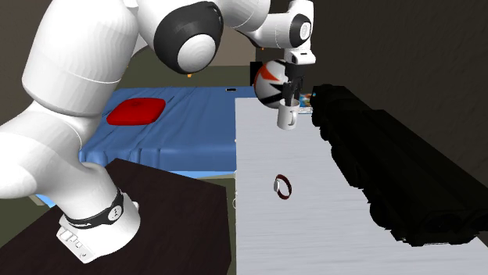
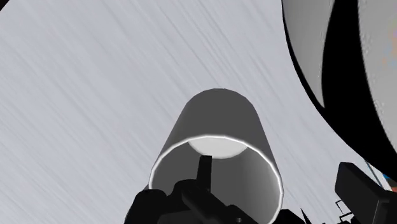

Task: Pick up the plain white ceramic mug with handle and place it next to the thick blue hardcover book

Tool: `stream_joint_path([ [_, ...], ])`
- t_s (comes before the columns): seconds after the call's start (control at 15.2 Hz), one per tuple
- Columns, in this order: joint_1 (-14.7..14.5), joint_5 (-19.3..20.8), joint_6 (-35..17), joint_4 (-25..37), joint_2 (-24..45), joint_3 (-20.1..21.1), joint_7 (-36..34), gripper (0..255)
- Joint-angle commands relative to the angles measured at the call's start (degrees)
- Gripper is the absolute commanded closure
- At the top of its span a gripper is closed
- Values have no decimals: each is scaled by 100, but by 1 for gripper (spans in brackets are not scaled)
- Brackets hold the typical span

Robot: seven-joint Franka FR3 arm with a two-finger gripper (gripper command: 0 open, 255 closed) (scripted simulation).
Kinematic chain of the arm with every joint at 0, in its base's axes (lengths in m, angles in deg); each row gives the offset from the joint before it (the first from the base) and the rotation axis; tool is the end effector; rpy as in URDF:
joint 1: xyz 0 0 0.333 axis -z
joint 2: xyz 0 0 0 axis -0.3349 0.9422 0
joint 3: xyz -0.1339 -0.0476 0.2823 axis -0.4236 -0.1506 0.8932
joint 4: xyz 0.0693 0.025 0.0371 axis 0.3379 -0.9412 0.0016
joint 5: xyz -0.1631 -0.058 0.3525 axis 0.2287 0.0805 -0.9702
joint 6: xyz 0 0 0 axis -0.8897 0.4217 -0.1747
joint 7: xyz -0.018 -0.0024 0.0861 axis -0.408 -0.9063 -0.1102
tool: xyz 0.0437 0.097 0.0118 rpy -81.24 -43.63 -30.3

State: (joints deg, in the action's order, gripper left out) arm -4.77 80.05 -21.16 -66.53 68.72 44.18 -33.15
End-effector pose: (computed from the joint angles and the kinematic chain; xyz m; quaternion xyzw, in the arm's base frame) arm 0.4062 0.5882 0.3599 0.9885 -0.1459 0.0350 0.0198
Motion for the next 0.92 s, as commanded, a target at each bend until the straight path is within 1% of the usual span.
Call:
stream_joint_path([
  [0.0,-1,-1,-2,-1,0,2,0,0],
  [0.07,-3,0,-1,1,2,1,-1,0],
  [0.33,-86,-165,571,448,-193,115,129,0],
  [0.86,-87,-166,570,448,-193,114,129,0],
])
